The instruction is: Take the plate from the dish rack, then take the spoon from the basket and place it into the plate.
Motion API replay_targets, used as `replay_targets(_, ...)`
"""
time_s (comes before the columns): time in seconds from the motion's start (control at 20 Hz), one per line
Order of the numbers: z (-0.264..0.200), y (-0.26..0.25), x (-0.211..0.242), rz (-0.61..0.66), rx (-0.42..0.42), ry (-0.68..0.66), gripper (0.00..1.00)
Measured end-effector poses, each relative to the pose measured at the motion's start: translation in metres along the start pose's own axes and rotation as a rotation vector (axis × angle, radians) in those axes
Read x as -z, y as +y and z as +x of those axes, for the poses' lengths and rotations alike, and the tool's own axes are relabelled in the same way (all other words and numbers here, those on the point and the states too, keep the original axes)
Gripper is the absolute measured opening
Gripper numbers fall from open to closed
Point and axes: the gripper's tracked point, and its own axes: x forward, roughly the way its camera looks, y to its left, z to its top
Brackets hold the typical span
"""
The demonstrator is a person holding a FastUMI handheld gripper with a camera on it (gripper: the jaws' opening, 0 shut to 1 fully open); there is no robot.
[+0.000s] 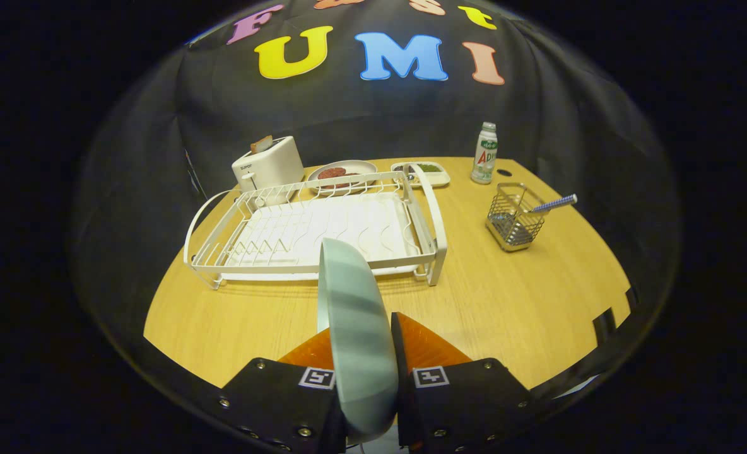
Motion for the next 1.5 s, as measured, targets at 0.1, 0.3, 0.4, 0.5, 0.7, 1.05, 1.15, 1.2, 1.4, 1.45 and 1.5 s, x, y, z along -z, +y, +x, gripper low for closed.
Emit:
replay_targets(0.1, 0.007, 0.005, 0.004, 0.069, -0.06, 0.019, 0.3)
replay_targets(0.3, 0.021, 0.011, 0.015, 0.203, -0.141, 0.065, 0.29)
replay_targets(0.4, 0.026, 0.011, 0.021, 0.259, -0.157, 0.088, 0.3)
replay_targets(0.5, 0.031, 0.005, 0.027, 0.272, -0.15, 0.106, 0.33)
replay_targets(0.7, 0.037, -0.005, 0.036, 0.285, -0.121, 0.117, 0.42)
replay_targets(1.05, 0.039, -0.024, 0.047, 0.238, -0.043, 0.137, 0.69)
replay_targets(1.15, 0.039, -0.026, 0.046, 0.228, -0.043, 0.125, 0.74)
replay_targets(1.2, 0.037, -0.028, 0.041, 0.225, -0.04, 0.109, 0.75)
replay_targets(1.4, 0.027, -0.044, 0.013, 0.258, 0.0, 0.018, 0.78)
replay_targets(1.45, 0.022, -0.053, 0.002, 0.273, 0.018, -0.017, 0.78)
replay_targets(1.5, 0.018, -0.062, -0.011, 0.291, 0.036, -0.056, 0.78)
